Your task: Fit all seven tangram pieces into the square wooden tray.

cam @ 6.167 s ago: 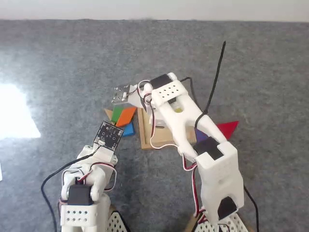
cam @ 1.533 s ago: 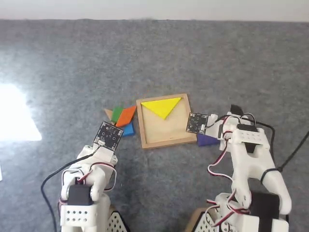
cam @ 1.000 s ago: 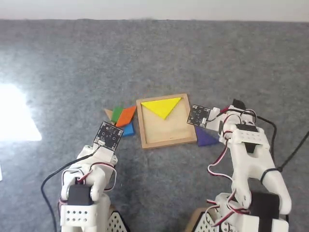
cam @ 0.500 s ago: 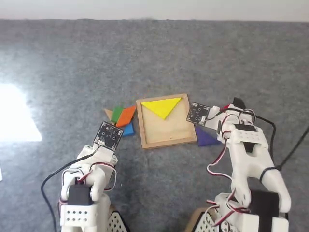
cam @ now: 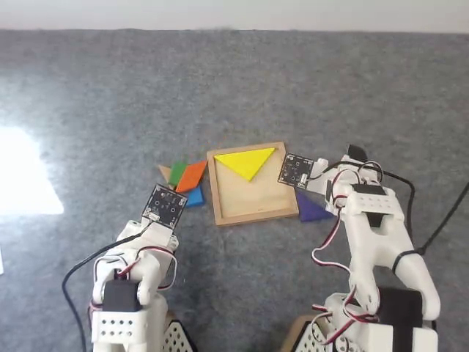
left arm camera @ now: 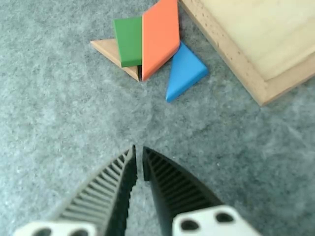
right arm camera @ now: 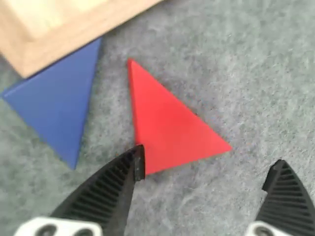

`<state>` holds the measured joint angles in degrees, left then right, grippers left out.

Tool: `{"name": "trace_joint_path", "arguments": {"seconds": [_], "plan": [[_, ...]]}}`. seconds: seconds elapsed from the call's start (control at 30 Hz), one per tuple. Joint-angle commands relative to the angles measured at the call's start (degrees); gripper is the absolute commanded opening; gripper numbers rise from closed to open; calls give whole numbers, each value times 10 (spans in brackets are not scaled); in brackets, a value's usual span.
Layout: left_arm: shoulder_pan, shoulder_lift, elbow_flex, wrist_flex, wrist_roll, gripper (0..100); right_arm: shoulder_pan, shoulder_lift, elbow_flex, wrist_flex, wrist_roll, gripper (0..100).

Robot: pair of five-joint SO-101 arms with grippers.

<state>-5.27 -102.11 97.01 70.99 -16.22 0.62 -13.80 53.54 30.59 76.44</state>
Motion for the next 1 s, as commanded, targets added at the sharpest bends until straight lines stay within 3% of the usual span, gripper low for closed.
{"name": "trace_joint_path", "arguments": {"seconds": [0.0, 0.1, 0.3, 0.37, 0.63, 0.8, 0.97], "plan": [[-3, 4, -5, 4, 4, 20, -16, -3, -93, 123, -55, 377], [-3, 4, -5, 4, 4, 20, -44, -3, -159, 203, -307, 376], [-3, 4, -5, 4, 4, 20, -69, 17, -237, 251, -961, 376], [-3, 4, -5, 4, 4, 20, -83, 37, -243, 251, -1097, 376], [-3, 4, -5, 4, 4, 20, -88, 224, -340, 218, -1225, 376], [-3, 4, -5, 4, 4, 20, -77, 303, -466, 281, -1287, 375], [-3, 4, -5, 4, 4, 20, -65, 357, -539, 314, -1301, 375]]}}
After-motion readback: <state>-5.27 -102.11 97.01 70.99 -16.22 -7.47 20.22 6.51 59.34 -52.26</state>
